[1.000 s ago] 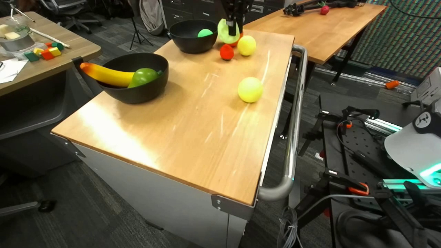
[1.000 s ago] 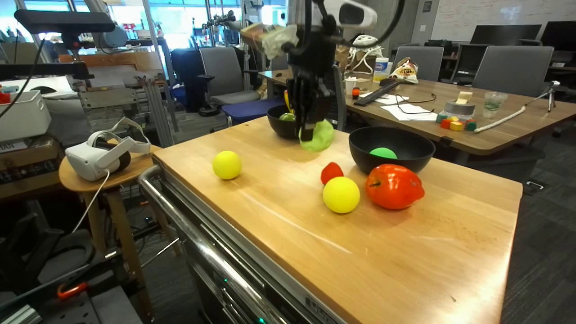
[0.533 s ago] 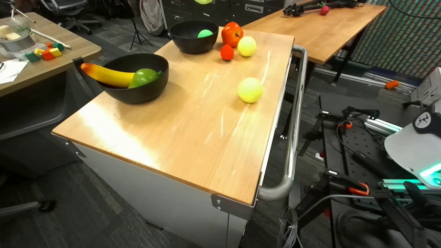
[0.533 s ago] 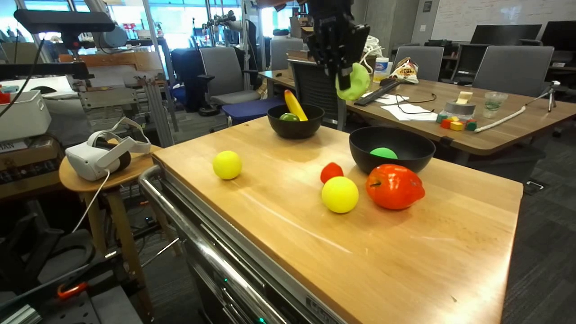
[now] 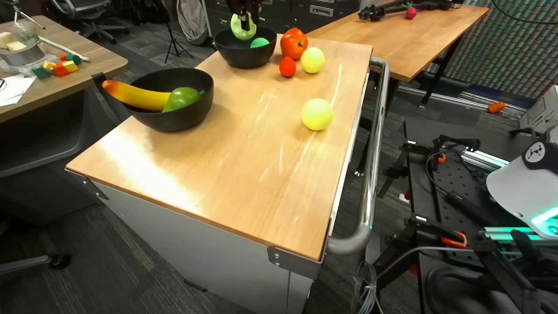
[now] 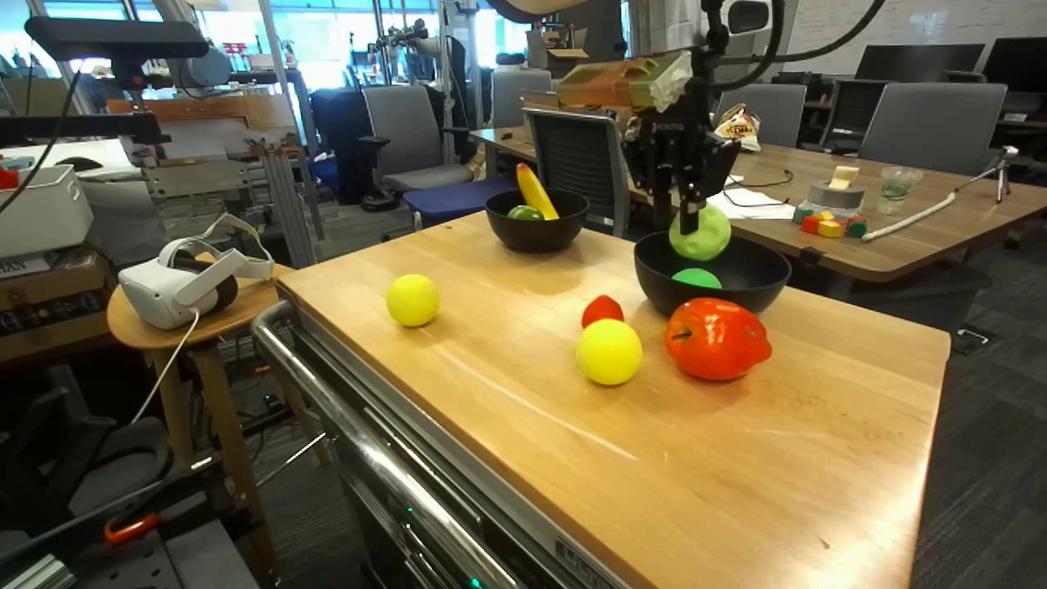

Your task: Put the fruits in the bowls one by one then move the apple to the left

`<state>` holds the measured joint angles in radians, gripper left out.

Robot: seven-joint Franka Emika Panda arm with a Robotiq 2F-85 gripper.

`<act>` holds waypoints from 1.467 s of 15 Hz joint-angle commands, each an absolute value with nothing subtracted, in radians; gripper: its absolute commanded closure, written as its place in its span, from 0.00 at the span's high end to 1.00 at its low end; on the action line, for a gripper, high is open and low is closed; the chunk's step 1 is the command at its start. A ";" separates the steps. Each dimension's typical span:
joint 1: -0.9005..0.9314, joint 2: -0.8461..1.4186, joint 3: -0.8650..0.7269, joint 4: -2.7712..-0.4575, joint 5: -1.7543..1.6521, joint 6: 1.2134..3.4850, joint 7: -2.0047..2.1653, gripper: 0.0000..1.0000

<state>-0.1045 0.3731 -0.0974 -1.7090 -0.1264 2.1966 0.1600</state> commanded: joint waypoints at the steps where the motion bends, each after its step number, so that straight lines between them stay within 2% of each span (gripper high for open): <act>1: -0.125 0.379 -0.084 -1.622 -0.036 2.148 0.077 0.70; 5: -0.127 0.279 -0.068 -1.626 0.045 2.022 -0.004 0.99; 12: -0.120 0.104 -0.067 -1.829 0.216 1.905 -0.014 1.00; 17: -0.100 0.116 -0.070 -1.958 0.180 1.901 0.018 1.00; 22: -0.081 0.167 -0.068 -1.993 0.099 1.896 0.022 1.00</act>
<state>-0.0955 0.1565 -0.0681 -1.9838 0.1468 1.9003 0.0075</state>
